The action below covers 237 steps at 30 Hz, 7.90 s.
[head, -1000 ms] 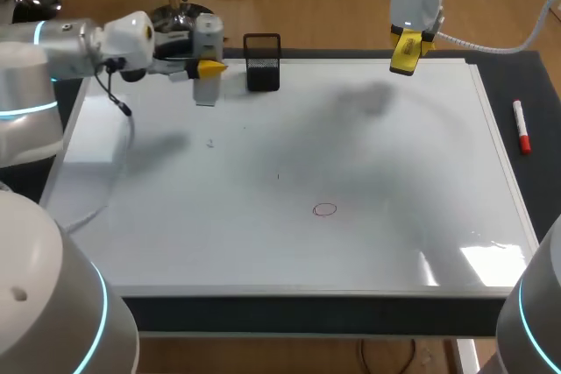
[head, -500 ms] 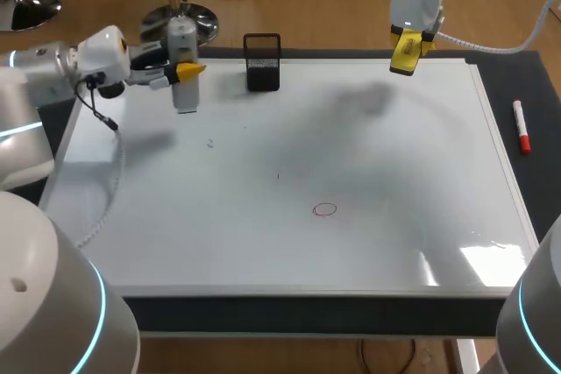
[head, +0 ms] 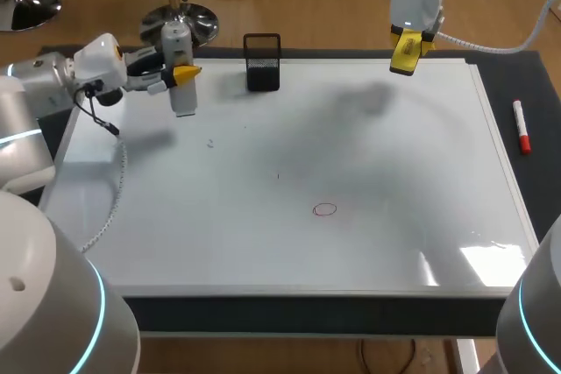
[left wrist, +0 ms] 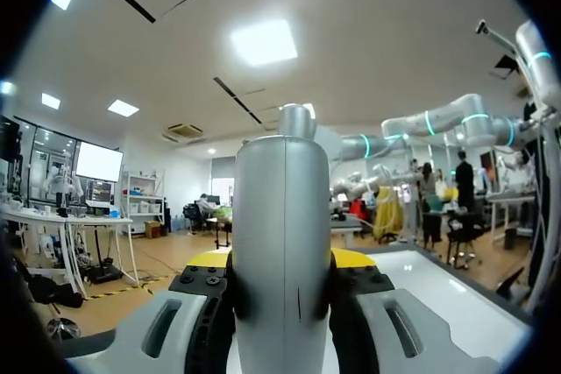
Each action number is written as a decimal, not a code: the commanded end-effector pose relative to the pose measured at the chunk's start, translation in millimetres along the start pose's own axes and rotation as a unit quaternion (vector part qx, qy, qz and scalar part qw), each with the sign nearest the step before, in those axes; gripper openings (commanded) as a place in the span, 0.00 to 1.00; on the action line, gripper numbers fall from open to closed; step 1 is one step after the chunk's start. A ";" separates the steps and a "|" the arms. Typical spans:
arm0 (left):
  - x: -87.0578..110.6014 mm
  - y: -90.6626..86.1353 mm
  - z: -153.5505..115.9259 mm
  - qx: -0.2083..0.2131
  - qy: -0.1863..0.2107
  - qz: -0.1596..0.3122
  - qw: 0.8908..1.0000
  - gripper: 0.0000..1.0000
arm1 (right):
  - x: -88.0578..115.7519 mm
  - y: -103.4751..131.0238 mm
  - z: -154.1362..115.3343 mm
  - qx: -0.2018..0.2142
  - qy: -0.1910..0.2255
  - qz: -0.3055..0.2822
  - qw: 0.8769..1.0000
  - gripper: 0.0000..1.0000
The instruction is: Pick up the inspection probe, press it on each red-marked spot on the whiteboard one by one, put down the probe, pick up the eraser, and wipe off all the red marks.
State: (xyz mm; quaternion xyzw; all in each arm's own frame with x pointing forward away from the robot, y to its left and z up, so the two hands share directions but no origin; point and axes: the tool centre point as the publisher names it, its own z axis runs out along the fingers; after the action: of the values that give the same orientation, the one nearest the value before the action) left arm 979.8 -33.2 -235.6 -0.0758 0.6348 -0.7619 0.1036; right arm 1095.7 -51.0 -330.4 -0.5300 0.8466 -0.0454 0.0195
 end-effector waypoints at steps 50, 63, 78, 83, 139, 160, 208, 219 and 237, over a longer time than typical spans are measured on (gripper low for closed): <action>-1.4 0.8 0.7 0.003 0.003 0.002 1.000 0.00 | -58.0 200.5 -21.0 0.030 -0.042 -0.181 0.982 0.00; -1.4 0.8 0.7 0.003 0.003 0.002 1.000 0.00 | -71.8 275.0 -19.7 0.019 -0.054 -0.209 0.976 0.00; -1.4 0.8 0.7 0.003 0.003 0.002 1.000 0.00 | -76.7 331.8 10.8 -0.002 -0.049 -0.214 0.976 0.00; -1.4 0.8 0.7 0.003 0.003 0.002 1.000 0.00 | -77.9 337.6 13.0 -0.008 -0.049 -0.215 0.975 0.00; -1.4 0.8 0.7 0.003 0.003 0.002 1.000 0.00 | -75.9 410.4 46.9 -0.045 -0.045 -0.245 0.967 0.00; -1.4 0.8 0.7 0.003 0.003 0.002 1.000 0.00 | -57.3 411.3 69.4 -0.074 -0.035 -0.235 0.968 0.00; -1.4 0.8 0.7 0.003 0.003 0.002 1.000 0.00 | 20.5 395.5 49.7 -0.058 -0.004 -0.202 0.978 0.00; -1.4 0.8 0.7 0.003 0.003 0.002 1.000 0.00 | 3.2 377.7 -9.2 -0.011 -0.010 -0.238 0.971 0.00; -1.4 0.8 0.7 0.003 0.003 0.002 1.000 0.00 | -35.4 364.7 -7.1 -0.009 -0.018 -0.262 0.965 0.00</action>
State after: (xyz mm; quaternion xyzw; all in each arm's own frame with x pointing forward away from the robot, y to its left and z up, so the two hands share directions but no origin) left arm 981.1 -33.3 -236.3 -0.0729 0.6334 -0.7635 0.1027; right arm 778.3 133.6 -354.7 -0.7336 0.6785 -0.0309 0.0227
